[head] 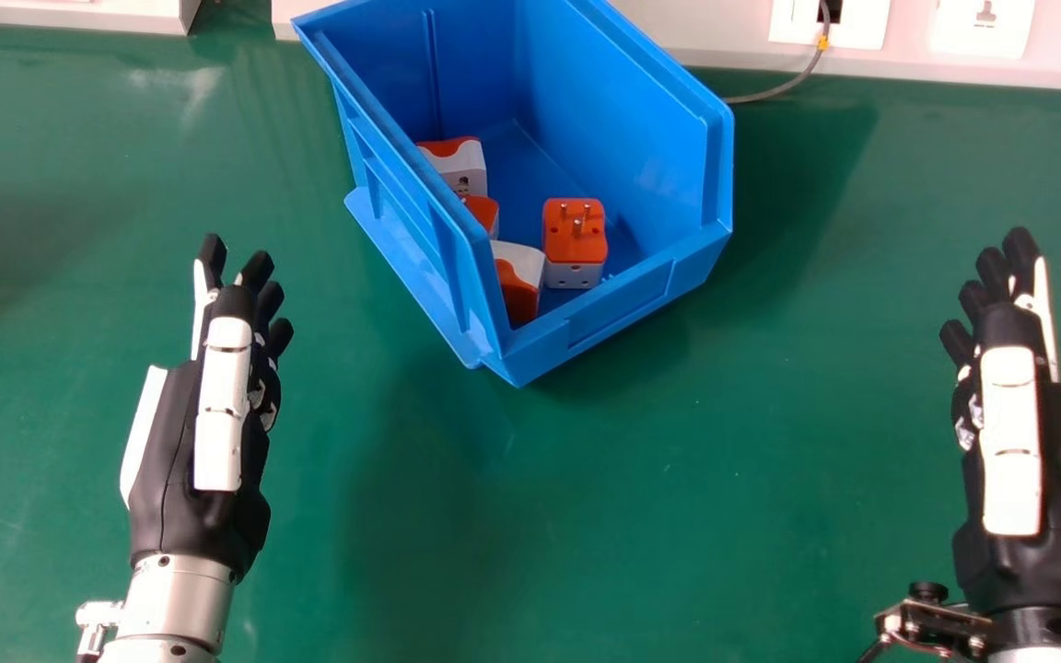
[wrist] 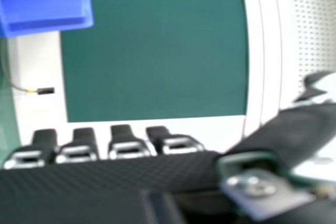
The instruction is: Pick all objects and put in blue box
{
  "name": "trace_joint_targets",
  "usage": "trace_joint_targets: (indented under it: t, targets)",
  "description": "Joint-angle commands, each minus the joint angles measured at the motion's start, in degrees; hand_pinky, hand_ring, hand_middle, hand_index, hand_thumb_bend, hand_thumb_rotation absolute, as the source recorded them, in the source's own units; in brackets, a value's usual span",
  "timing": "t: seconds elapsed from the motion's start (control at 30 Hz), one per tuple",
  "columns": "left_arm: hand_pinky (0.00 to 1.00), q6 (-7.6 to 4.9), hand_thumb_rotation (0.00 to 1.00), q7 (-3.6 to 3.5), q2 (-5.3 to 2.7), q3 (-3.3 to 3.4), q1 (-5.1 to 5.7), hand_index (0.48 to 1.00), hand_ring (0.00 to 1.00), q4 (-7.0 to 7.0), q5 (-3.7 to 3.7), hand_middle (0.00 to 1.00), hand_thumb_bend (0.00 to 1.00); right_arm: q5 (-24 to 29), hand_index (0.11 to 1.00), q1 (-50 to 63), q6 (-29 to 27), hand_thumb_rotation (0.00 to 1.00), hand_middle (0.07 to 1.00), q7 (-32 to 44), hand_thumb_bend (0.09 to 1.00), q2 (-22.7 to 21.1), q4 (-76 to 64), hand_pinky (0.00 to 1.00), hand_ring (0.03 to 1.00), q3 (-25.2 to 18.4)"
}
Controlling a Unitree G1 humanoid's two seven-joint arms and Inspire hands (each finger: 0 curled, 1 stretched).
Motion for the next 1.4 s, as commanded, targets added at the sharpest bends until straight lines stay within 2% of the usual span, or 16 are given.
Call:
trace_joint_targets:
  t: [0.0, 0.1, 0.23, 0.33, 0.4, 0.57, 0.67, 0.73, 0.8, 0.9, 0.93, 1.0, 1.1, 1.23, 1.3, 1.37]
  targets:
    - [1.0, -0.38, 1.0, -0.32, 0.7, 0.25, -0.67, 1.0, 1.0, -1.31, -0.25, 1.0, 0.46, -0.28, 0.979, -0.16, -1.3, 1.0, 0.996, 0.11, 0.329, -0.26, -0.73, 0.96, 1.0, -0.01]
    - [1.0, -1.35, 1.0, -0.35, 0.69, 0.57, -0.63, 1.0, 1.0, -0.69, -0.04, 1.0, 0.46, 0.28, 0.976, -0.16, -0.74, 1.0, 0.995, 0.85, 0.335, -0.8, -0.56, 0.95, 1.0, -0.09]
    - [1.0, -2.97, 1.0, -0.6, 0.27, 0.51, -0.19, 1.0, 1.0, 0.13, 0.09, 1.0, 0.48, 1.15, 0.974, 0.09, -0.73, 1.0, 0.995, 1.94, 0.338, -1.56, -0.38, 0.95, 1.0, -0.81]
    - [1.0, -3.68, 1.0, -1.29, 0.18, 0.44, -0.2, 1.0, 1.0, 0.69, -0.43, 1.0, 0.49, 1.82, 0.975, 0.6, -0.22, 1.0, 0.995, 2.55, 0.34, -1.99, -1.2, 0.96, 1.0, -1.34]
    - [1.0, -3.69, 1.0, -1.8, 0.52, 0.57, -0.43, 1.0, 1.0, 0.57, -0.72, 1.0, 0.5, 1.33, 0.975, 0.88, 0.05, 1.0, 0.996, 2.32, 0.341, -2.02, -2.17, 0.96, 1.0, -1.29]
    - [1.0, -2.73, 1.0, -1.96, 1.76, 0.47, -0.82, 1.0, 1.0, -0.56, 0.54, 1.0, 0.51, 0.08, 0.978, -0.07, -0.6, 1.0, 0.998, 1.27, 0.355, -2.11, -2.61, 0.97, 1.0, -1.84]
    - [1.0, -3.6, 1.0, -1.33, 2.07, 0.56, -0.02, 1.0, 1.0, -1.09, 1.5, 1.0, 0.51, -0.04, 0.982, -0.34, -1.33, 1.0, 0.999, 0.83, 0.36, -2.02, -2.34, 0.97, 1.0, -2.34]
    - [1.0, -4.87, 1.0, -1.22, 1.91, 0.7, 1.0, 1.0, 1.0, -1.12, 1.71, 1.0, 0.51, -0.05, 0.984, -0.58, -1.44, 1.0, 1.0, 0.58, 0.357, -2.05, -2.1, 0.98, 1.0, -2.7]
    - [1.0, -6.29, 1.0, -1.45, 1.55, 1.03, 2.07, 1.0, 1.0, -0.82, 1.22, 1.0, 0.5, 0.26, 0.987, -0.82, -1.29, 1.0, 1.0, 0.45, 0.349, -2.18, -1.99, 0.98, 1.0, -3.13]
    - [1.0, -7.37, 1.0, -1.8, 0.57, 1.39, 3.57, 1.0, 1.0, -0.93, -0.53, 1.0, 0.49, 0.86, 0.99, -0.88, -1.5, 1.0, 1.0, 0.49, 0.34, -2.19, -1.77, 0.99, 1.0, -3.85]
    - [1.0, -7.44, 1.0, -1.46, 0.21, 1.36, 3.88, 1.0, 1.0, -0.92, -0.56, 1.0, 0.47, 1.08, 0.991, -0.58, -1.29, 1.0, 1.0, 0.51, 0.339, -2.13, -2.37, 0.99, 1.0, -4.11]
    - [1.0, -7.02, 1.0, -0.81, -0.58, 0.83, 4.2, 1.0, 1.0, -1.29, -0.24, 1.0, 0.43, 1.37, 0.991, 0.46, -0.57, 1.0, 1.0, 0.57, 0.337, -2.07, -4.38, 0.99, 1.0, -4.47]
    - [1.0, -5.22, 1.0, -0.89, -1.55, -0.58, 4.35, 1.0, 1.0, -2.76, -0.38, 1.0, 0.38, 0.61, 0.991, 2.47, 0.15, 1.0, 1.0, 0.21, 0.337, -1.85, -7.03, 0.99, 1.0, -4.78]
    - [1.0, -3.21, 1.0, -2.06, -1.48, -1.86, 3.99, 1.0, 1.0, -3.19, -0.88, 1.0, 0.36, -0.15, 0.988, 5.14, -0.98, 1.0, 1.0, -0.59, 0.34, -0.76, -7.84, 0.99, 1.0, -4.67]
    - [1.0, -2.79, 1.0, -2.68, -1.29, -2.57, 3.52, 1.0, 1.0, -2.77, -0.47, 1.0, 0.35, -0.3, 0.986, 6.38, -2.19, 1.0, 1.0, -0.99, 0.341, -0.13, -7.85, 0.98, 1.0, -4.61]
    - [1.0, -1.09, 1.0, -2.6, -0.62, -3.09, 3.07, 1.0, 1.0, -3.44, 0.33, 1.0, 0.32, -0.27, 0.982, 7.36, -3.41, 1.0, 1.0, -1.34, 0.347, 0.68, -7.22, 0.98, 1.0, -4.56]
